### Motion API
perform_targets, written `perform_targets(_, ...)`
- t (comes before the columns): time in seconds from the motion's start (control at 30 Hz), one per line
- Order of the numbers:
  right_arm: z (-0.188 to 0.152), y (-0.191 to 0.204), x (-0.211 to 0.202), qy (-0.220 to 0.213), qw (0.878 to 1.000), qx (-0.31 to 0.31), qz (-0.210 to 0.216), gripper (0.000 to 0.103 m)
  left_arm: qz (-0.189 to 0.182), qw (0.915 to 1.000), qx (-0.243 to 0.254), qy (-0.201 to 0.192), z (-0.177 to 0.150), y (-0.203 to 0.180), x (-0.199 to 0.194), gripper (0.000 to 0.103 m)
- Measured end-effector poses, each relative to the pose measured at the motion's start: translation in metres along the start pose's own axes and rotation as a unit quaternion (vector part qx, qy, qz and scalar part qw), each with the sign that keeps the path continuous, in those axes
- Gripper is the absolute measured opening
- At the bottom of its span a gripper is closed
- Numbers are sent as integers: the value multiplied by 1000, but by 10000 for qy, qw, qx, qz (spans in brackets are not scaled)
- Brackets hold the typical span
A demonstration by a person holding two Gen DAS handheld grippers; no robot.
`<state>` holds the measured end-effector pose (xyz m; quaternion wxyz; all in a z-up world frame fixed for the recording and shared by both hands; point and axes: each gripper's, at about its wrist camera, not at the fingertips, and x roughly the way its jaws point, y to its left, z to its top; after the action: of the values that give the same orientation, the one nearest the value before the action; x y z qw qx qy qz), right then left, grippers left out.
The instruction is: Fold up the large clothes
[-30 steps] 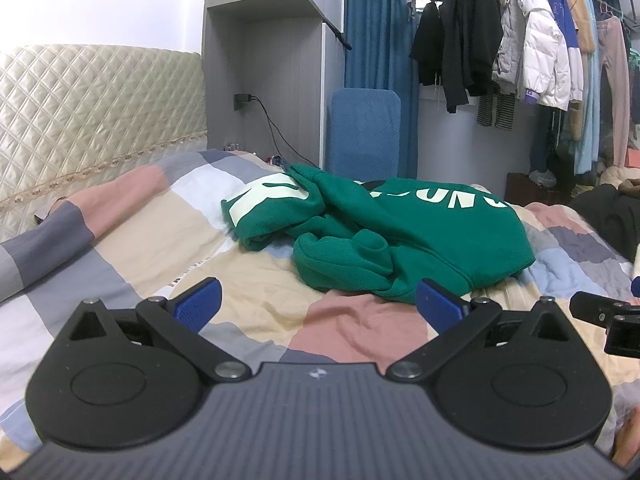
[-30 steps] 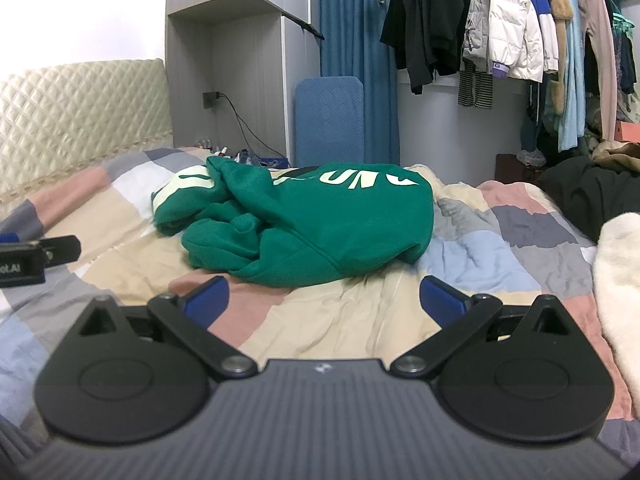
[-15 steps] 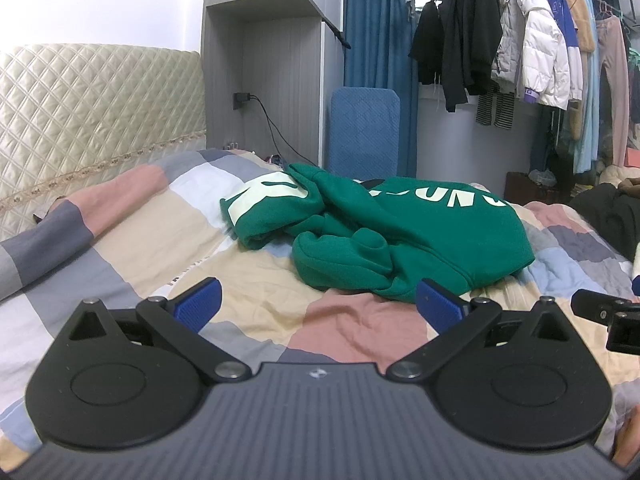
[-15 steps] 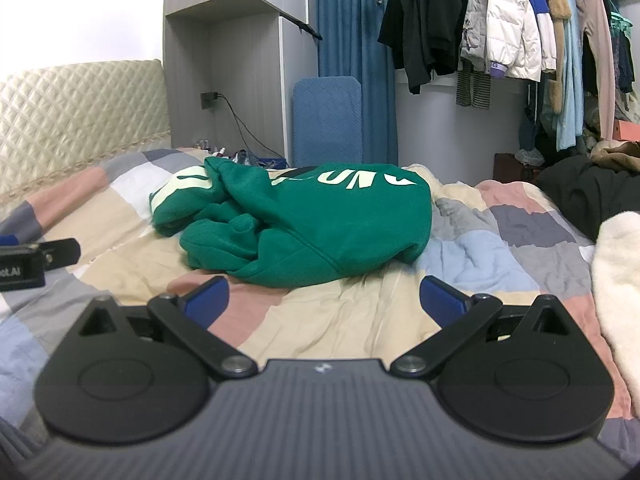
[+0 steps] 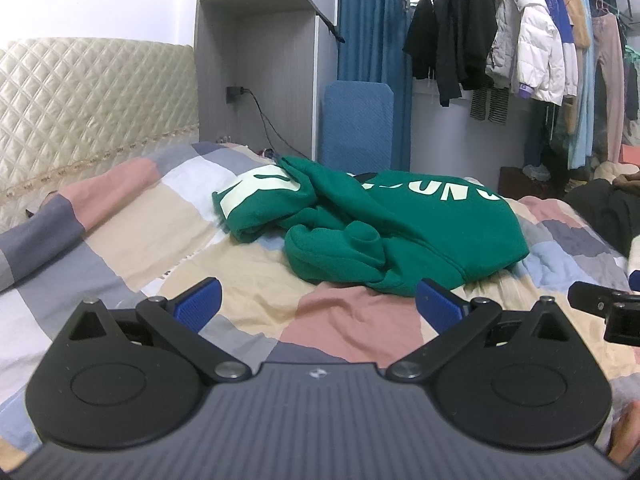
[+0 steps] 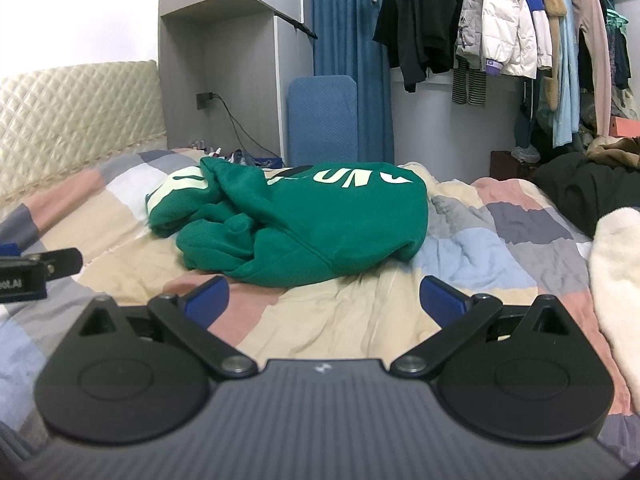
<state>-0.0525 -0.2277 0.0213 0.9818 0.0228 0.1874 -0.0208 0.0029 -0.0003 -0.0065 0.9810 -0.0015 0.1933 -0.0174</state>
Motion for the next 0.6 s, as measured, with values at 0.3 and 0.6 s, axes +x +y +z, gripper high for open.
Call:
perform_targets(0.3,0,2,1,-2,10000,-39,14,103,27,9999,35,-100,1,-1,-1,103)
perform_targets(0.6,2,2,3,65,10000,-28,45,103,24,9998,54,-165,3,0,1,103)
